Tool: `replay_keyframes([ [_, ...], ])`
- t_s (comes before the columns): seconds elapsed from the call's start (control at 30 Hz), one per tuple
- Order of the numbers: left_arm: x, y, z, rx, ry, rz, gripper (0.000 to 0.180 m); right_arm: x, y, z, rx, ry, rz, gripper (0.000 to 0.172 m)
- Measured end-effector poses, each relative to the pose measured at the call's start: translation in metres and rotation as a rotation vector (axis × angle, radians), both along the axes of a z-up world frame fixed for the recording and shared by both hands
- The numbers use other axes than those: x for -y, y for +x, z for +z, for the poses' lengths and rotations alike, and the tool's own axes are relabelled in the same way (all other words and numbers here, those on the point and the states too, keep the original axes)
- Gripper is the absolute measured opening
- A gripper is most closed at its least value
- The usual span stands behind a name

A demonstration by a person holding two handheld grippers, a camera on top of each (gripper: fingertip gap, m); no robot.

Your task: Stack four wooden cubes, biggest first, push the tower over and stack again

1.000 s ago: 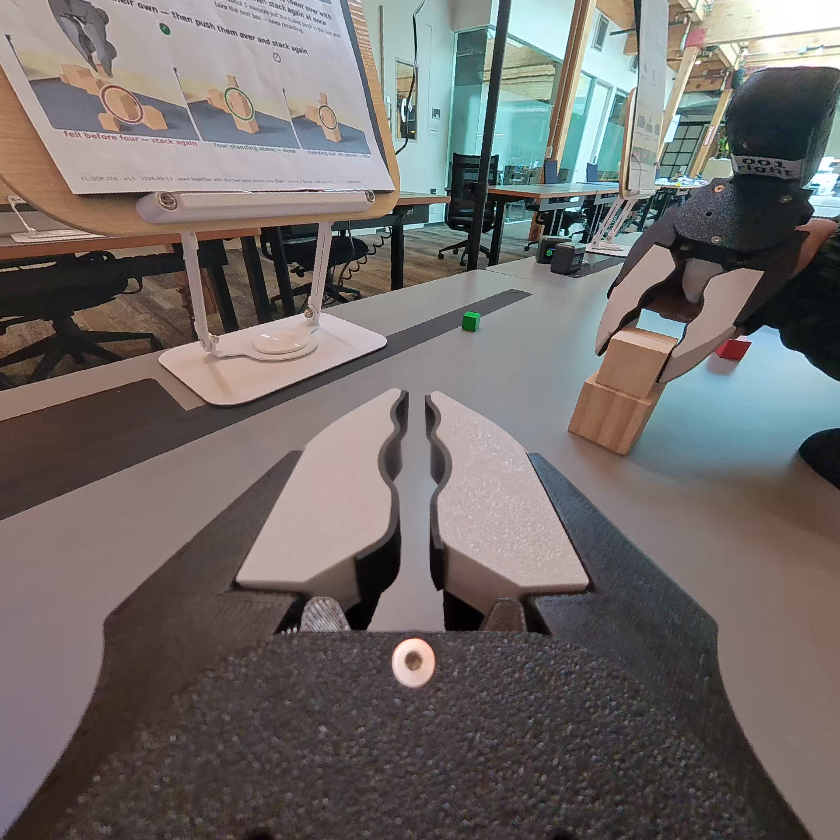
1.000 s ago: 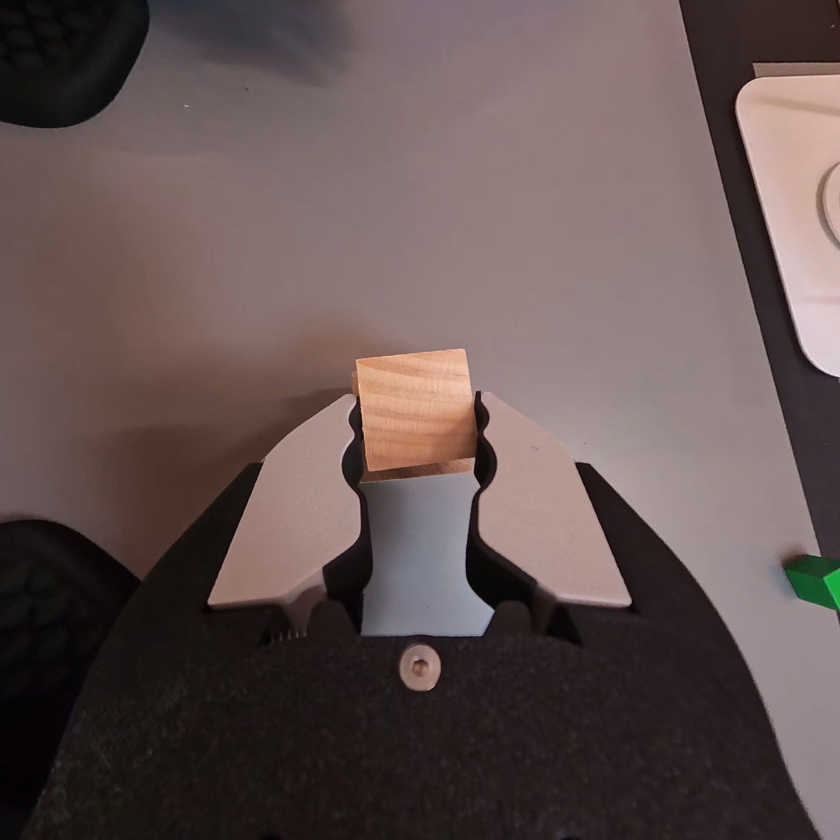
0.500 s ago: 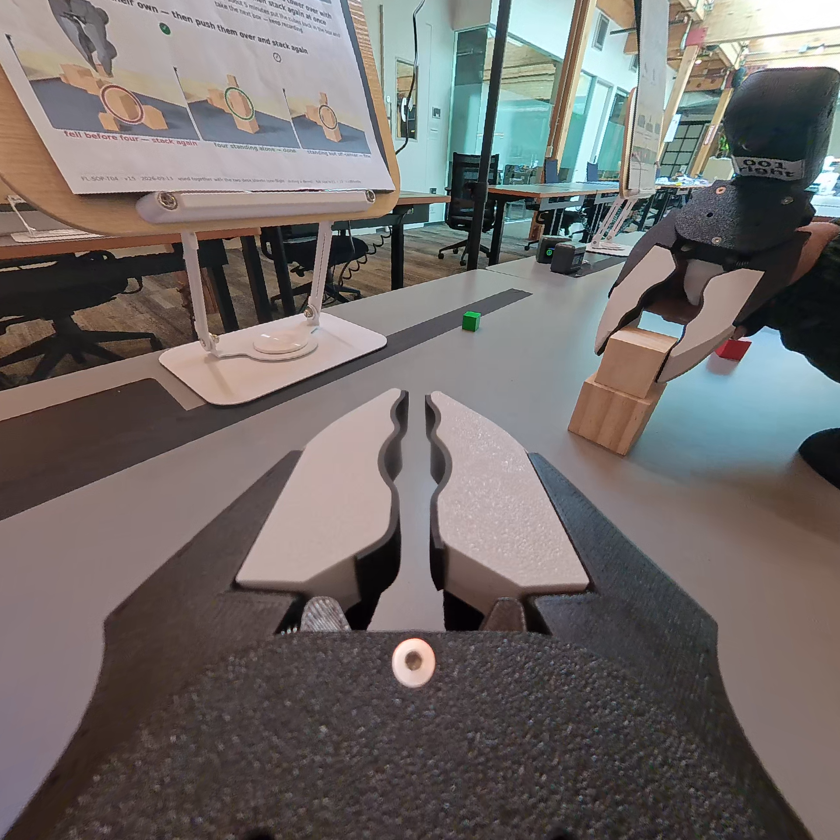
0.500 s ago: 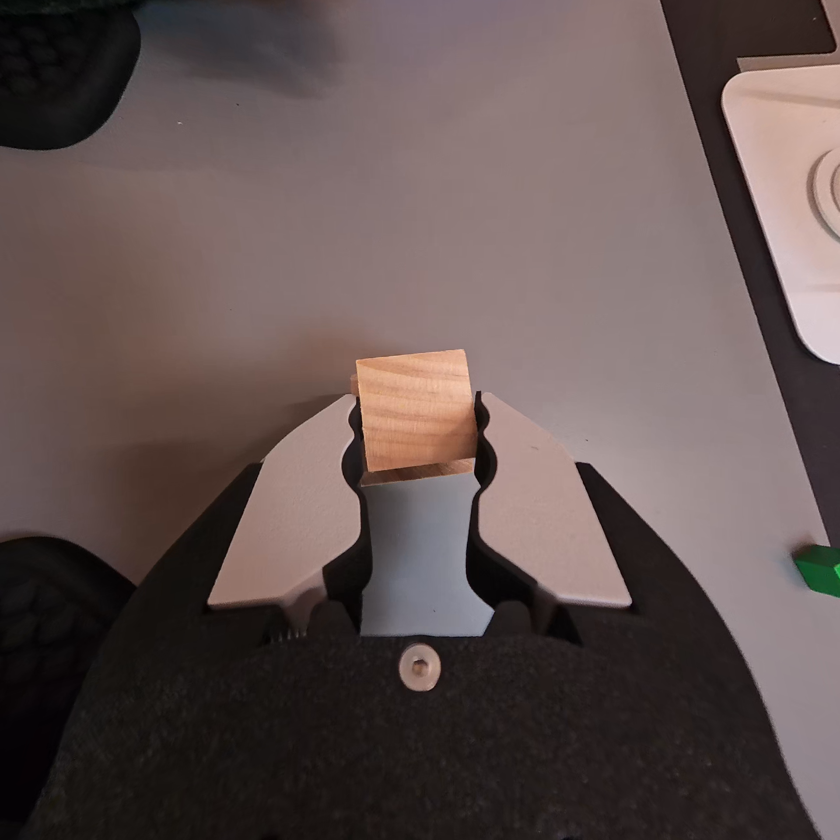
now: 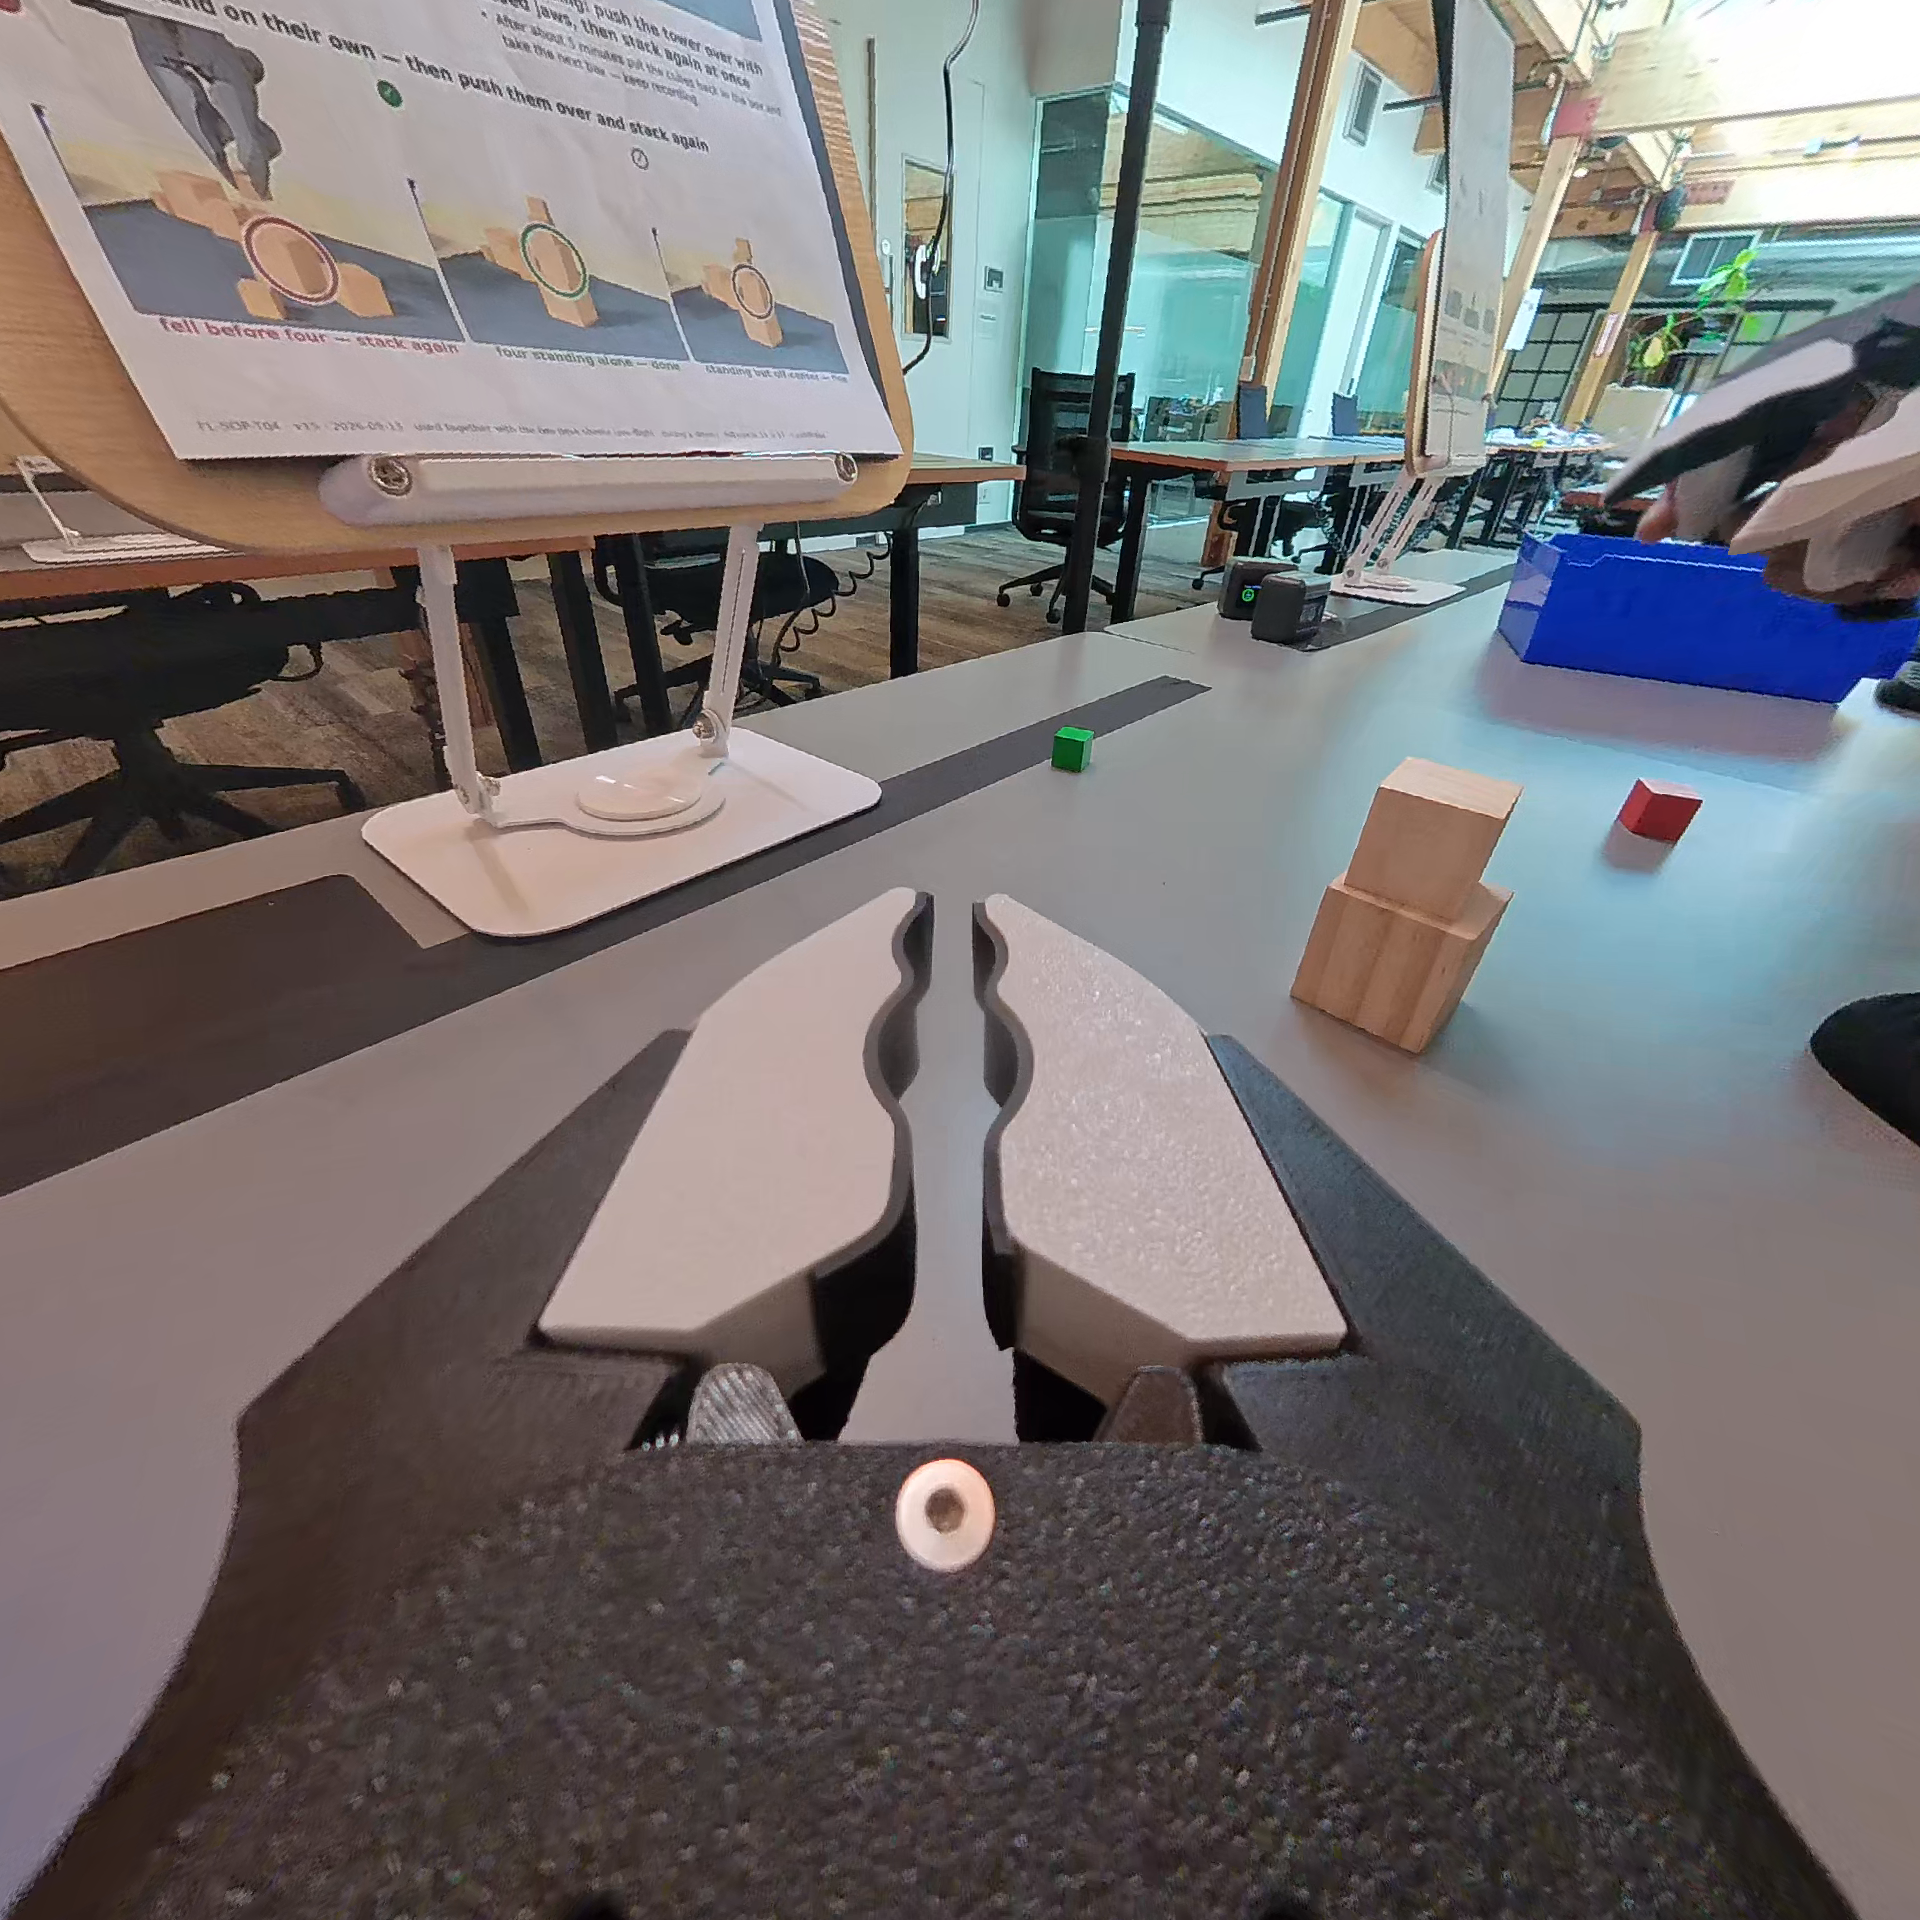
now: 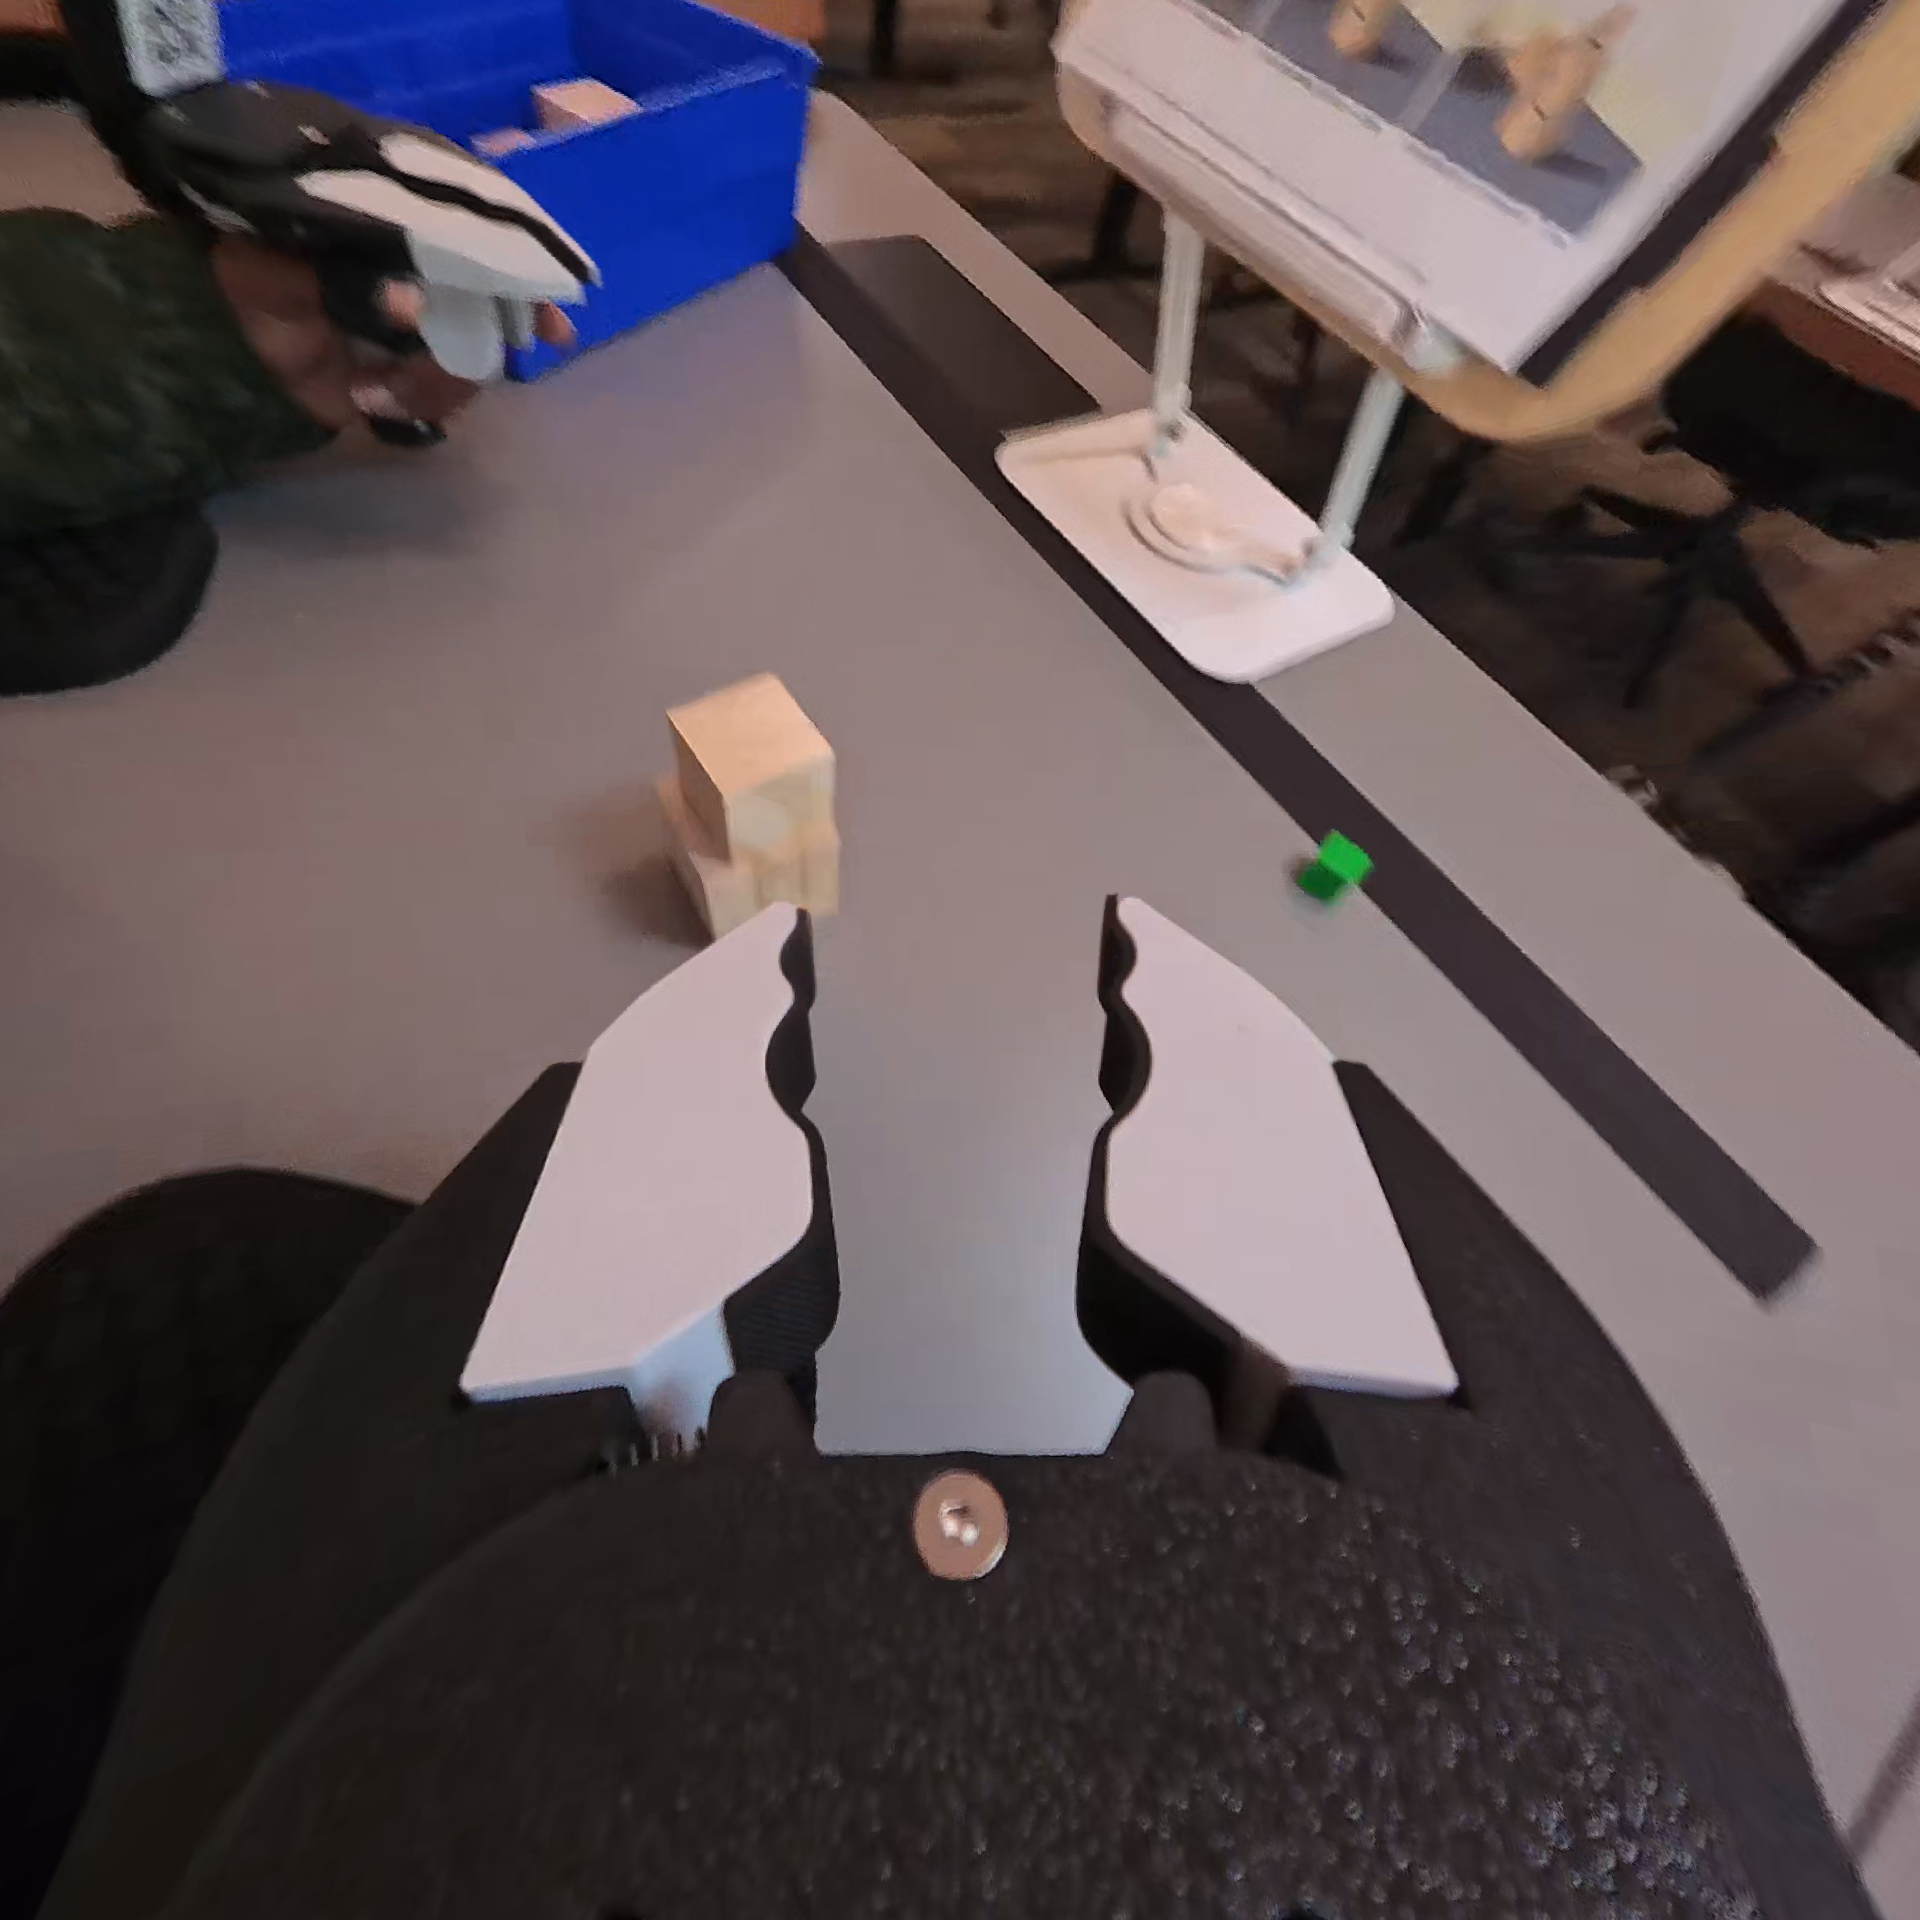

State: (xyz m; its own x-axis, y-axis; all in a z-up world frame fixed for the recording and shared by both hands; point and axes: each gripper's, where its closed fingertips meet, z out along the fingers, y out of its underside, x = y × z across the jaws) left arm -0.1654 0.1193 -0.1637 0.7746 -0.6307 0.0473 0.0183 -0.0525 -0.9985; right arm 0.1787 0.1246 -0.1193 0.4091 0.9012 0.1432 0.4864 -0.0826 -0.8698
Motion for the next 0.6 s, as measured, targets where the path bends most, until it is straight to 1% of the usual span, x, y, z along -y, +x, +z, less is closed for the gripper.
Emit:
replay_keyframes([
  [0.07, 0.0, 0.002, -0.001, -0.005, -0.002, -0.006, 0.007, 0.007, 0.016, -0.013, 0.03, -0.029, -0.028, 0.053],
  [0.17, 0.0, 0.005, -0.005, -0.019, -0.008, -0.009, 0.007, 0.017, 0.01, -0.028, 0.063, -0.027, 0.008, 0.056],
  [0.23, 0.0, 0.005, -0.006, -0.025, -0.011, -0.005, 0.007, 0.021, -0.01, -0.035, 0.057, -0.033, 0.064, 0.058],
  [0.4, 0.001, 0.003, -0.008, -0.033, -0.012, 0.008, 0.007, 0.017, -0.079, -0.062, 0.128, -0.041, 0.211, 0.062],
  [0.5, 0.001, 0.001, -0.008, -0.035, -0.012, 0.013, 0.006, 0.01, -0.112, -0.074, 0.158, -0.051, 0.261, 0.067],
  [0.6, 0.001, 0.001, -0.006, -0.031, -0.006, 0.013, 0.006, 0.002, -0.129, -0.085, 0.198, -0.064, 0.277, 0.068],
])
